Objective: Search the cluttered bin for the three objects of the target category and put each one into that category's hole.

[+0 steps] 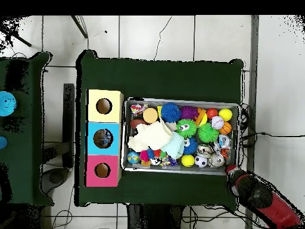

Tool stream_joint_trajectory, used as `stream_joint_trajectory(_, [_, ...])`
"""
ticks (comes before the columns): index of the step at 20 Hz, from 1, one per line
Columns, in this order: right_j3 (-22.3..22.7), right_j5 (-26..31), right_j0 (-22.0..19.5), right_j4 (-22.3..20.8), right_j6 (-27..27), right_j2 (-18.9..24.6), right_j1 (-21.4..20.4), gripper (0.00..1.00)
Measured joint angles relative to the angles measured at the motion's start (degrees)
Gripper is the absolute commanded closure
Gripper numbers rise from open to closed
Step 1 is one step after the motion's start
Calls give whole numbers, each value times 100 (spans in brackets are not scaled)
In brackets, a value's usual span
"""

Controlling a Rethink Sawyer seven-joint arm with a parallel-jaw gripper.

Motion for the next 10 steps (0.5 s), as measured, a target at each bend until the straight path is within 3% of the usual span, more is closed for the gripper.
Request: stream_joint_trajectory(10, [5,777,379,14,0,-131,-856,0])
